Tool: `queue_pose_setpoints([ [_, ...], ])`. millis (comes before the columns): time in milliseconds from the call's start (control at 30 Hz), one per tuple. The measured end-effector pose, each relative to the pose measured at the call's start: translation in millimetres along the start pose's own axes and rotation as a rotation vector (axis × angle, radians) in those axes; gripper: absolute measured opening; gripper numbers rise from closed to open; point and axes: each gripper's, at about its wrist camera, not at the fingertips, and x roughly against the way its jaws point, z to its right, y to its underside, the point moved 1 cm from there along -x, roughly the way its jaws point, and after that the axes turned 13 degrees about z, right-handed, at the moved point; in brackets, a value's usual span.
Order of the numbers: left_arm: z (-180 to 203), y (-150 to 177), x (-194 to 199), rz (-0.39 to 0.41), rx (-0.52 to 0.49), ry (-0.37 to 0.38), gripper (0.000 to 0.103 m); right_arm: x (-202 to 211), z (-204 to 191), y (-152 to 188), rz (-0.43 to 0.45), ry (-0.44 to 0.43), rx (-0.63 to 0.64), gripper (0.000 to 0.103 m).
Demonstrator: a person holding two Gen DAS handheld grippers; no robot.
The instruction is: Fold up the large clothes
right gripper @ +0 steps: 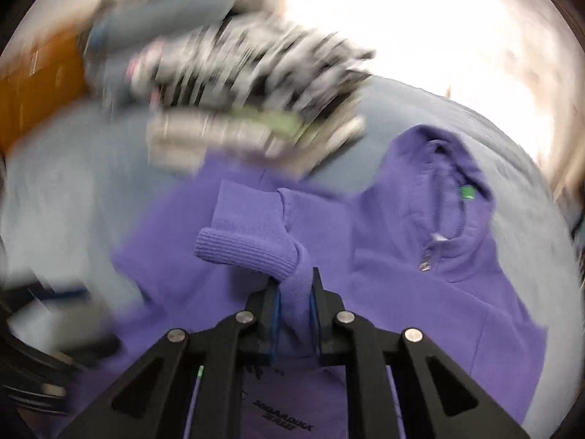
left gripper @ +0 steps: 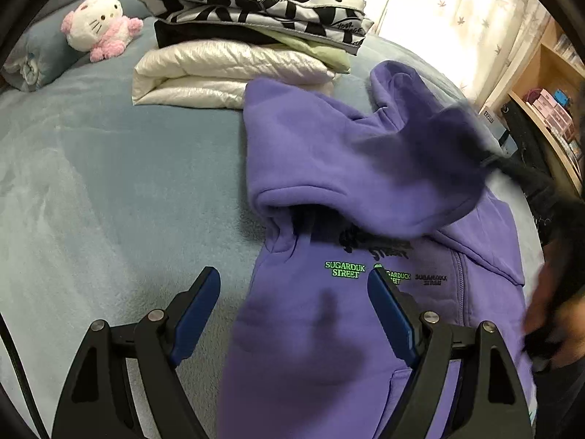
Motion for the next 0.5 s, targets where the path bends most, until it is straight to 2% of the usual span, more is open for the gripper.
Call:
queue_pose_setpoints([
  [67, 3, 0, 2, 0.005, -0.005, 0.007, 0.081, 25, 39, -6, 0.052, 0.012, -0.163, 0.013],
  [133, 5, 0, 3, 0.007, -0.010, 0.013, 0.081, 45, 89, 6, 0.062, 0.050, -0.354, 0.013],
  [167, 6, 0, 3, 0.005, -0.012, 0.016, 0.081, 50, 112, 19, 0.046, 0.088, -0.426, 0.014],
  [233, 10, 0, -1, -0.009, -0.021, 0.030, 0.081, 50, 143, 48, -0.034, 0.156, -0.491, 0.021],
  [267, 11, 0, -3, -0.015, -0.023, 0.035, 0.081, 48, 159, 68, -0.107, 0.188, -0.528, 0.033],
  [300, 13, -1, -5, -0.025, -0.027, 0.045, 0.081, 48, 172, 86, -0.166, 0.189, -0.574, 0.042],
  [367, 14, -5, -9, -0.039, -0.034, 0.065, 0.081, 54, 190, 109, -0.221, 0.157, -0.656, 0.043],
  [433, 14, -11, -16, -0.053, -0.038, 0.073, 0.082, 65, 202, 116, -0.207, 0.138, -0.690, 0.044],
  [500, 12, -20, -28, -0.067, -0.041, 0.076, 0.082, 74, 211, 115, -0.172, 0.114, -0.722, 0.051],
])
